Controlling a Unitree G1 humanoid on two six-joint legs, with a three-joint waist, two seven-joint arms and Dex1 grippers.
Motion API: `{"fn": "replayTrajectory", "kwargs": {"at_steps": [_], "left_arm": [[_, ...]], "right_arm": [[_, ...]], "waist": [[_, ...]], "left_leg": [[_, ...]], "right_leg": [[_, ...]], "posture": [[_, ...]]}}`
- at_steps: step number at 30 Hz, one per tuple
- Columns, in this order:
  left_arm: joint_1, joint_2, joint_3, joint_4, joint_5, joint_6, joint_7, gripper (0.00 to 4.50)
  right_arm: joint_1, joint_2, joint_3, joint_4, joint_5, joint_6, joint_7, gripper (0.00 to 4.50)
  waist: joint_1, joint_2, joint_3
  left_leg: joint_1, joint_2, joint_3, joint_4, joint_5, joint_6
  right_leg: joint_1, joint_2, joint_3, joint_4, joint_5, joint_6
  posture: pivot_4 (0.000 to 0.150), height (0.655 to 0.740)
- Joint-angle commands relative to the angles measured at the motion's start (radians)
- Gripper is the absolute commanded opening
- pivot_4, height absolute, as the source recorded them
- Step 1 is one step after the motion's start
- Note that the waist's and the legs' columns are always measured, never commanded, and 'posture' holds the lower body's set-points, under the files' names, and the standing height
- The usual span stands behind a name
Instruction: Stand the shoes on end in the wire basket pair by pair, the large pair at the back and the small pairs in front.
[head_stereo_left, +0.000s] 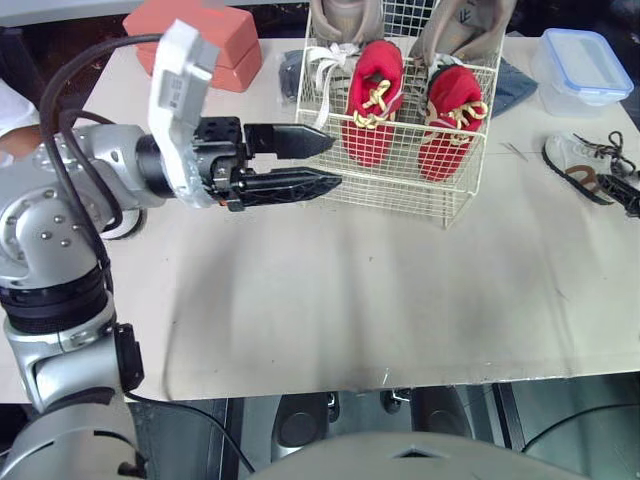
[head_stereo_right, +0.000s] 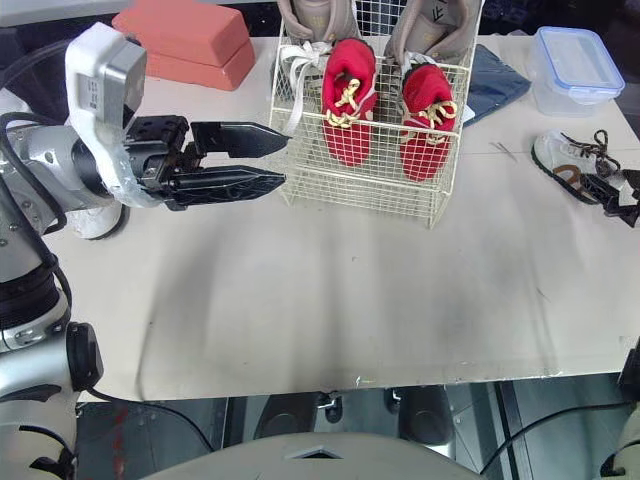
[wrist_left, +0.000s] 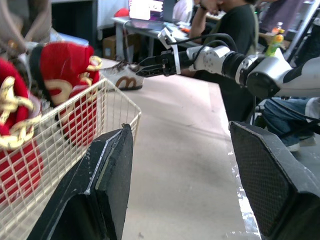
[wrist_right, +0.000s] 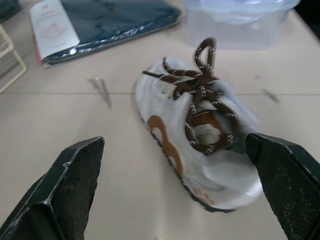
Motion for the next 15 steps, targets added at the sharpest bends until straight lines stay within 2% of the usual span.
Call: {"fn": "replayTrajectory", "kwargs": {"at_steps": [1, 8, 15], "left_arm": [[0.008, 0.019, 0.031, -0.047, -0.039, -0.005, 0.034, 3.36], [0.046, 0.040, 0.038, -0.080, -0.086, -0.015, 0.059, 3.36], [0.060, 0.043, 0.021, -0.084, -0.105, -0.044, 0.056, 3.36]], "right_arm": [[-0.048, -0.043, 0.029, 0.091, -0.066, -0.080, -0.021, 4.50], [-0.076, -0.065, 0.048, 0.173, -0.133, -0.203, -0.082, 4.50], [-0.064, -0.084, 0.035, 0.173, -0.144, -0.289, -0.047, 4.50]], "waist": [[0.001, 0.000, 0.000], [0.002, 0.000, 0.000], [0.000, 0.000, 0.000]], "left_leg": [[0.000, 0.000, 0.000, 0.000, 0.000, 0.000], [0.000, 0.000, 0.000, 0.000, 0.000, 0.000], [0.000, 0.000, 0.000, 0.000, 0.000, 0.000]], "right_leg": [[0.000, 0.000, 0.000, 0.000, 0.001, -0.001], [0.001, 0.000, 0.000, 0.000, 0.000, 0.000], [0.000, -0.001, 0.000, 0.001, -0.001, 0.001]], "posture": [[0.150, 0.6860], [0.150, 0.6860], [0.150, 0.6860]]}}
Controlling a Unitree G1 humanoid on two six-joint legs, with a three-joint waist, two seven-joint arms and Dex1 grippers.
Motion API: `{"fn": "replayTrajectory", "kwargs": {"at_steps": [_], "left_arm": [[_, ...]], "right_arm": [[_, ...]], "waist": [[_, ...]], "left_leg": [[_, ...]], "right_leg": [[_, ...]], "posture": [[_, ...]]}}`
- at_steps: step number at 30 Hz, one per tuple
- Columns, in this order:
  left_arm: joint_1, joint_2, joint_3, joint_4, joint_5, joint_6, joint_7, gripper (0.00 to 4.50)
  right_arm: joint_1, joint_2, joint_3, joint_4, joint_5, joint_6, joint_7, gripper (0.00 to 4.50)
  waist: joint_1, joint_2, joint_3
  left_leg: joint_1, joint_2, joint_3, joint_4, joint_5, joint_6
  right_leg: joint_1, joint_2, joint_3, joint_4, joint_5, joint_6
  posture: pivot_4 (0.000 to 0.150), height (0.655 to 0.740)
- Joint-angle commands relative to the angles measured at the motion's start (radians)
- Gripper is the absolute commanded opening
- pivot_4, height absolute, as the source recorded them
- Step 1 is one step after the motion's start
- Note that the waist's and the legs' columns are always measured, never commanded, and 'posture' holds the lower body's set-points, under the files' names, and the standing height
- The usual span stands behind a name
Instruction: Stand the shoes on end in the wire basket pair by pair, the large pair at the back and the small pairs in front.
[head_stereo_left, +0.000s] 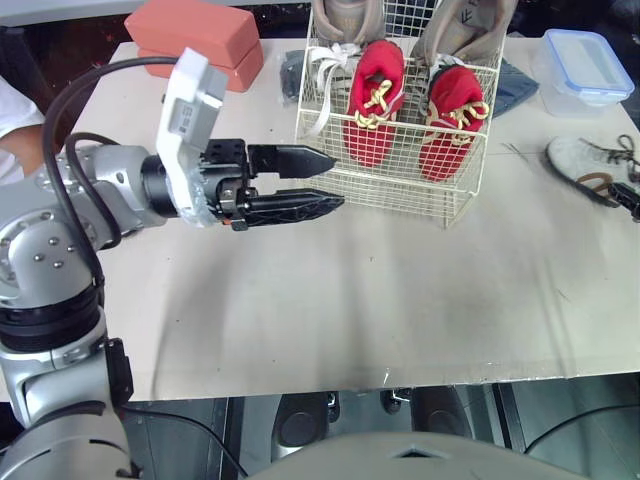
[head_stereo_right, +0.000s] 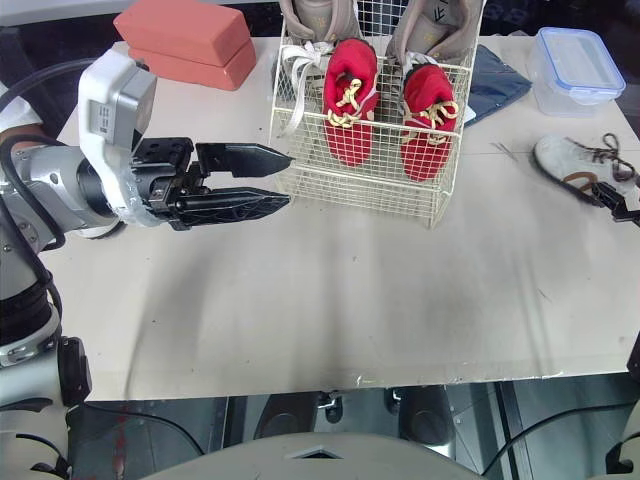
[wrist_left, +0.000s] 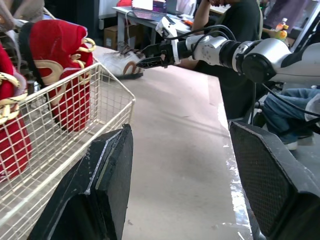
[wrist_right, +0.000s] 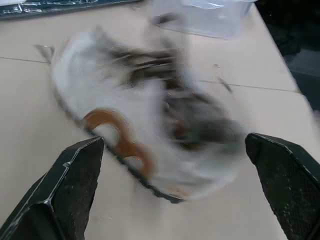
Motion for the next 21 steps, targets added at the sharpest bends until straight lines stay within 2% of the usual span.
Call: {"fn": "replayTrajectory", "kwargs": {"at_steps": [1, 14, 21], "left_arm": [[-0.007, 0.009, 0.016, -0.024, -0.027, -0.032, -0.008, 3.36], [-0.022, 0.019, -0.021, -0.005, -0.014, -0.061, -0.037, 3.36], [-0.005, 0.028, -0.002, -0.028, -0.049, -0.054, -0.016, 3.36]], "right_arm": [[-0.011, -0.035, -0.024, -0.017, 0.011, -0.062, 0.011, 4.50], [-0.051, -0.009, -0.059, 0.042, 0.023, 0.024, -0.094, 4.50], [-0.071, 0.020, -0.071, 0.053, 0.025, 0.071, -0.076, 4.50]], "waist": [[-0.001, 0.000, 0.000], [-0.003, 0.000, 0.000], [-0.003, 0.000, 0.000]], "left_leg": [[0.000, 0.000, 0.000, 0.000, 0.000, 0.000], [0.001, 0.000, 0.001, 0.000, 0.000, 0.000], [0.002, 0.000, 0.002, 0.000, 0.000, 0.000]], "right_leg": [[0.000, 0.000, 0.000, 0.000, 0.000, 0.000], [0.000, 0.000, 0.001, 0.001, 0.000, 0.000], [0.000, 0.000, 0.002, 0.001, 0.000, 0.000]], "posture": [[0.150, 0.6860], [0.150, 0.6860], [0.150, 0.6860]]}}
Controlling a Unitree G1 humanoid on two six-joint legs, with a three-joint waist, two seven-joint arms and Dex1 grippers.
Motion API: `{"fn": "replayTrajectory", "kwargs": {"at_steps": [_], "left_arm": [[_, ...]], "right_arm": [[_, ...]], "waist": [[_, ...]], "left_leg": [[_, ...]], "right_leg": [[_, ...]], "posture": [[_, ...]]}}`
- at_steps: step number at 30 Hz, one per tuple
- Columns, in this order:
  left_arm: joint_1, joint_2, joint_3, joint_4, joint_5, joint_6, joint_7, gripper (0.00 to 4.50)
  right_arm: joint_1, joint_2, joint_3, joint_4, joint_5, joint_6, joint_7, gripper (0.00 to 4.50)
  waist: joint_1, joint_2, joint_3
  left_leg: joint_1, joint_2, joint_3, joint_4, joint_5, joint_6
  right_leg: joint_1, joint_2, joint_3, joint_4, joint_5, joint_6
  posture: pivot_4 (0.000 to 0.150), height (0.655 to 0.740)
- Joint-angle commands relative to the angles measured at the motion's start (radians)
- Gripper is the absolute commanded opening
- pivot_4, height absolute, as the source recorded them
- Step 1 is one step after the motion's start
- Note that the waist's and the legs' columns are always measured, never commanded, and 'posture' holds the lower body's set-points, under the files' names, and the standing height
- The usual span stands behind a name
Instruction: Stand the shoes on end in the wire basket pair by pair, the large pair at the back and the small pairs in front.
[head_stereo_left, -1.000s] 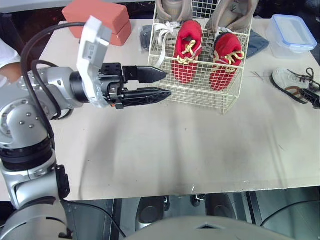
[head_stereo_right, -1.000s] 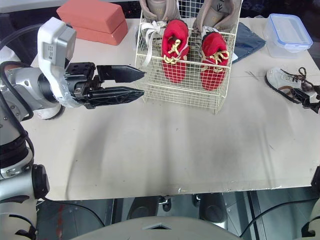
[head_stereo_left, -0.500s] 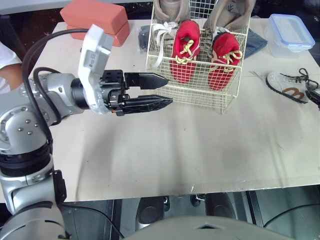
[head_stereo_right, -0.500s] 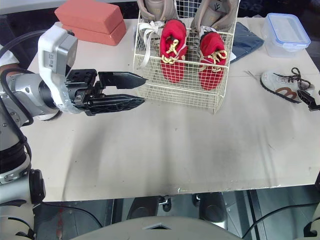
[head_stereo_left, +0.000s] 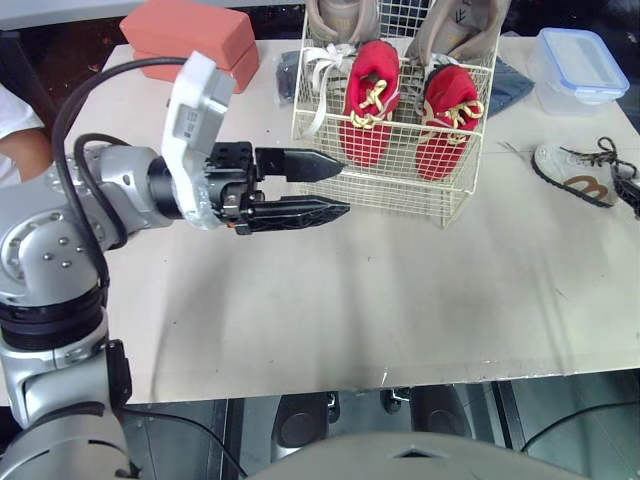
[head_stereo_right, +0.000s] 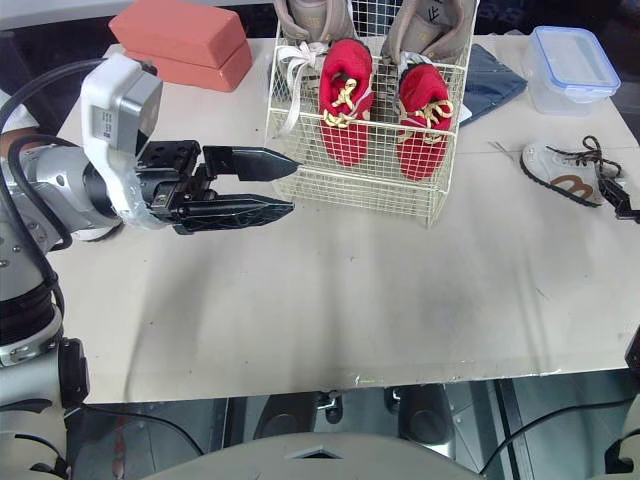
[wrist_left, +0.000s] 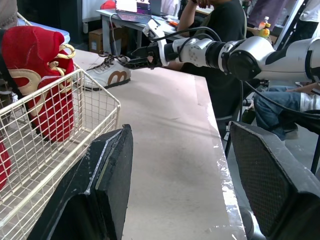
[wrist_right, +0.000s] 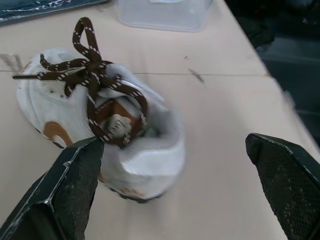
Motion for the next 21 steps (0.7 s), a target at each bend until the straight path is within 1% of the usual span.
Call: {"fn": "replayTrajectory", "kwargs": {"at_steps": [1, 3, 4, 6, 8, 9, 10, 11, 21], "left_arm": [[0.001, 0.016, 0.038, -0.029, -0.036, -0.010, 0.011, 3.41], [0.004, 0.020, 0.037, -0.030, -0.039, -0.011, 0.013, 3.44], [0.005, 0.023, 0.037, -0.030, -0.040, -0.013, 0.013, 3.44], [0.005, 0.025, 0.036, -0.029, -0.043, -0.016, 0.015, 3.44], [0.004, 0.024, 0.033, -0.027, -0.043, -0.018, 0.014, 3.44], [0.004, 0.024, 0.030, -0.025, -0.041, -0.020, 0.013, 3.44], [0.003, 0.022, 0.026, -0.023, -0.038, -0.023, 0.012, 3.44], [0.002, 0.022, 0.023, -0.021, -0.034, -0.026, 0.009, 3.44], [-0.009, 0.019, -0.003, -0.002, -0.012, -0.046, -0.016, 3.44]], "right_arm": [[-0.024, -0.008, -0.019, -0.007, 0.014, 0.017, 0.018, 4.24], [-0.025, -0.006, -0.021, -0.008, 0.013, 0.023, 0.029, 3.65], [-0.024, -0.005, -0.021, -0.009, 0.013, 0.024, 0.033, 3.14], [-0.022, -0.004, -0.022, -0.011, 0.012, 0.023, 0.041, 2.36], [-0.018, -0.003, -0.021, -0.013, 0.012, 0.022, 0.050, 1.27], [-0.017, -0.003, -0.022, -0.015, 0.012, 0.021, 0.053, 0.99], [-0.016, -0.002, -0.022, -0.016, 0.012, 0.021, 0.055, 0.41], [-0.014, -0.003, -0.022, -0.017, 0.013, 0.021, 0.059, 0.04], [-0.002, -0.014, -0.035, -0.041, 0.032, -0.003, 0.082, 0.04]], "waist": [[0.000, 0.000, 0.000], [0.000, 0.000, 0.000], [0.000, 0.000, 0.000], [0.000, 0.000, 0.000], [0.000, 0.000, 0.000], [0.000, 0.000, 0.000], [0.000, 0.000, 0.000], [0.001, 0.000, 0.000], [0.000, 0.000, 0.000]], "left_leg": [[0.000, 0.000, 0.000, 0.000, 0.000, 0.000], [0.000, 0.000, 0.000, 0.000, 0.000, 0.000], [0.000, 0.000, 0.000, 0.000, 0.000, 0.000], [0.000, 0.000, 0.000, 0.000, 0.000, 0.000], [0.000, 0.000, 0.000, 0.000, 0.000, 0.000], [0.000, 0.000, 0.000, 0.000, 0.000, 0.000], [0.000, 0.000, 0.000, 0.000, 0.000, 0.000], [0.000, 0.000, 0.000, 0.000, 0.000, 0.000], [0.000, 0.000, 0.000, 0.000, 0.000, 0.000]], "right_leg": [[0.000, 0.000, 0.000, 0.000, 0.000, 0.000], [0.000, 0.000, 0.000, 0.000, 0.000, 0.000], [0.000, 0.000, 0.000, 0.000, 0.000, 0.000], [0.000, 0.000, 0.000, 0.000, 0.000, 0.000], [0.000, 0.000, 0.000, 0.000, 0.000, 0.000], [0.000, 0.000, 0.000, 0.000, 0.000, 0.000], [0.000, 0.000, 0.000, 0.000, 0.000, 0.000], [0.000, 0.000, 0.000, 0.000, 0.000, 0.000], [0.000, 0.000, 0.000, 0.000, 0.000, 0.000]], "posture": [[0.150, 0.6860], [0.150, 0.6860], [0.150, 0.6860], [0.150, 0.6860], [0.150, 0.6860], [0.150, 0.6860], [0.150, 0.6860], [0.150, 0.6860], [0.150, 0.6860]]}}
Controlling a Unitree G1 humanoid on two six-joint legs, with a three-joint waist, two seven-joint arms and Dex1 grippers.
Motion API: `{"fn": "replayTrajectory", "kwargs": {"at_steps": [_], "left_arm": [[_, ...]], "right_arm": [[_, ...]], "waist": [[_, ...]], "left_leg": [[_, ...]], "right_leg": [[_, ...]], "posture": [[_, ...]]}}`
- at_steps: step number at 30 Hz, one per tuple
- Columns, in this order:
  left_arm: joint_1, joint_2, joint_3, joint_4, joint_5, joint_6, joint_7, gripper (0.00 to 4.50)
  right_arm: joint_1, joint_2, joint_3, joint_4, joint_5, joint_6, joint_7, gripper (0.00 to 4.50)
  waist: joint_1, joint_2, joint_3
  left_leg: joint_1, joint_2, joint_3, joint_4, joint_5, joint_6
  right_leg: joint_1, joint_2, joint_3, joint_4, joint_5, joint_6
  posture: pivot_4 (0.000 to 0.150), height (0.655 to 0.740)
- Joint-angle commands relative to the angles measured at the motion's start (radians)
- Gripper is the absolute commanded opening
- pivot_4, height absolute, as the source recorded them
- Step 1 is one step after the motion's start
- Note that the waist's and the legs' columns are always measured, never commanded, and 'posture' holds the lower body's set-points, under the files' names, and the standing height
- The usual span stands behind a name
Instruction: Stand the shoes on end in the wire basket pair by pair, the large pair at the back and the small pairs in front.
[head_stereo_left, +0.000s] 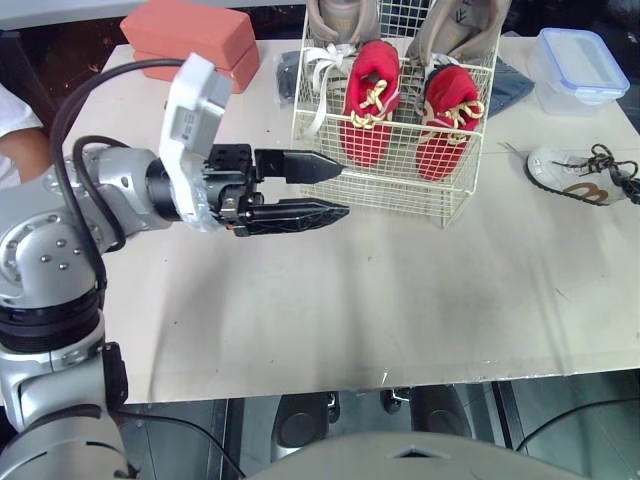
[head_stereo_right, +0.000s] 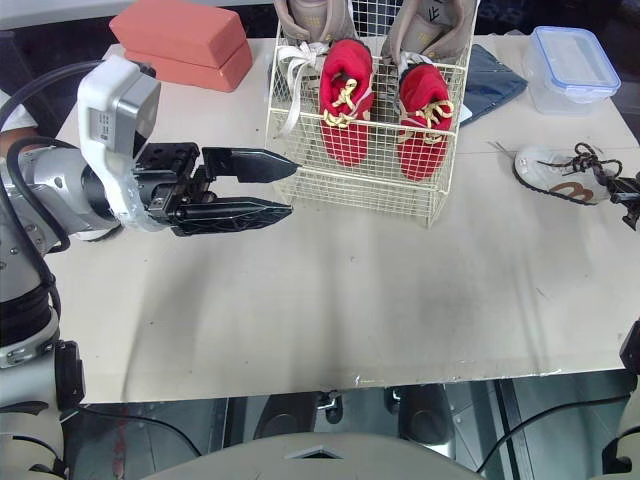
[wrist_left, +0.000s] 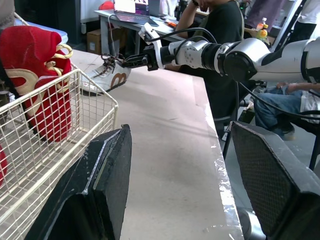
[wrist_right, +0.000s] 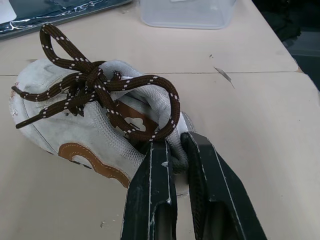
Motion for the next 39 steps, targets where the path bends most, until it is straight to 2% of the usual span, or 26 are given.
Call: {"fn": "replayTrajectory", "kwargs": {"at_steps": [1, 8, 14, 18, 24, 27, 31, 34, 39], "left_arm": [[-0.020, 0.009, 0.004, -0.003, 0.005, -0.024, -0.014, 3.44], [-0.024, 0.010, -0.002, 0.002, 0.015, -0.027, -0.024, 3.44], [-0.028, 0.010, -0.007, 0.016, 0.036, -0.035, -0.036, 3.44], [-0.046, -0.001, -0.024, 0.037, 0.060, -0.052, -0.049, 3.44], [-0.069, -0.008, -0.052, 0.081, 0.094, -0.079, -0.094, 3.44], [-0.078, -0.007, -0.063, 0.113, 0.114, -0.097, -0.131, 3.44], [-0.111, -0.009, -0.048, 0.165, 0.105, -0.099, -0.168, 3.44], [-0.130, -0.008, -0.035, 0.196, 0.107, -0.112, -0.199, 3.44], [-0.159, -0.027, -0.029, 0.224, 0.081, -0.099, -0.214, 3.44]], "right_arm": [[-0.006, -0.026, -0.029, -0.039, 0.028, -0.019, 0.013, 0.04], [-0.012, -0.044, -0.078, -0.084, 0.080, -0.027, 0.027, 0.04], [0.020, -0.057, -0.134, -0.235, 0.157, -0.015, 0.057, 0.04], [0.095, -0.061, -0.190, -0.481, 0.247, 0.059, 0.082, 0.04], [0.198, -0.080, -0.315, -0.836, 0.450, 0.232, 0.167, 0.04], [0.249, -0.077, -0.330, -1.063, 0.557, 0.332, 0.205, 0.04], [0.268, -0.050, -0.263, -1.328, 0.650, 0.430, 0.174, 0.04], [0.238, -0.043, -0.158, -1.489, 0.679, 0.471, 0.164, 0.04], [0.146, -0.029, 0.018, -1.600, 0.647, 0.452, 0.207, 0.04]], "waist": [[0.000, 0.000, 0.000], [0.001, 0.000, 0.000], [0.002, 0.001, 0.001], [0.004, 0.002, 0.001], [0.006, 0.004, 0.001], [0.006, 0.004, 0.001], [0.002, 0.004, 0.001], [0.003, 0.004, 0.001], [0.010, 0.004, 0.001]], "left_leg": [[0.000, 0.000, 0.000, 0.000, 0.000, 0.000], [0.000, 0.000, 0.000, 0.000, 0.000, 0.000], [0.000, 0.000, 0.000, 0.000, 0.000, 0.000], [0.000, 0.000, 0.000, 0.000, 0.000, 0.000], [0.000, 0.000, 0.000, -0.001, 0.000, 0.000], [0.000, 0.000, 0.000, -0.001, 0.000, 0.000], [0.001, 0.000, 0.000, -0.001, 0.000, 0.000], [0.001, 0.000, 0.000, -0.002, 0.000, 0.000], [0.000, 0.000, -0.001, -0.002, 0.000, 0.000]], "right_leg": [[0.000, 0.000, 0.000, 0.000, 0.000, 0.000], [0.000, 0.000, 0.000, 0.000, 0.000, 0.000], [0.000, 0.000, 0.000, 0.000, 0.000, 0.000], [0.000, 0.000, 0.000, 0.000, 0.000, 0.000], [0.000, 0.000, 0.000, 0.000, 0.000, 0.000], [0.000, 0.000, 0.000, 0.000, 0.000, 0.000], [0.000, 0.000, 0.000, 0.000, 0.000, 0.001], [0.000, 0.001, 0.000, 0.000, 0.000, 0.001], [0.000, 0.000, 0.000, -0.002, 0.000, 0.001]], "posture": [[0.150, 0.6860], [0.150, 0.6860], [0.150, 0.6860], [0.150, 0.6860], [0.150, 0.6860], [0.150, 0.6860], [0.150, 0.6860], [0.150, 0.6860], [0.150, 0.6860]]}}
